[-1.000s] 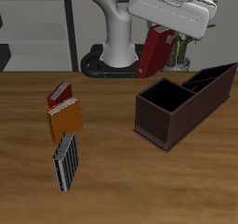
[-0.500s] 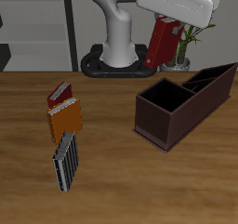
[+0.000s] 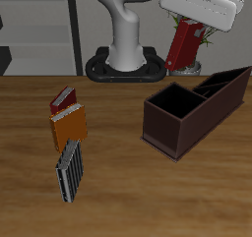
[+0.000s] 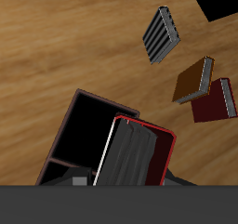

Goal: Place the left red book into the left desk caddy's back compartment and place the striped book into the left desk caddy's left compartment and place the right red book into the left desk caddy's front compartment

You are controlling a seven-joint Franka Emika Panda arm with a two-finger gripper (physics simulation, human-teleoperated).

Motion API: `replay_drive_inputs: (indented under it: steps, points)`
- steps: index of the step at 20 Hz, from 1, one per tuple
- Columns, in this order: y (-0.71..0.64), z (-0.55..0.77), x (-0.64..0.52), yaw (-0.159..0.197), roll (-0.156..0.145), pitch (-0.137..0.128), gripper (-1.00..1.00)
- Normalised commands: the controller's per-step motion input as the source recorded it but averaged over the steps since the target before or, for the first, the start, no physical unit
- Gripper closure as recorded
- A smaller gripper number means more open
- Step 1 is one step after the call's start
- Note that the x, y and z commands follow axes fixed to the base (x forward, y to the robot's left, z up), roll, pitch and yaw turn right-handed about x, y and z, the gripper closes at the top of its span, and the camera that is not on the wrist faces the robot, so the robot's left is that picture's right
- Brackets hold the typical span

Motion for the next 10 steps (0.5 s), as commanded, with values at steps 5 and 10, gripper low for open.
replay_drive_inputs:
  steps: [5,10]
  points:
    - [0.51,-0.11,-0.39,0.006,0.014,-0.070,1.00]
    - [0.48,-0.07,-0.33,-0.004,-0.003,-0.075,1.00]
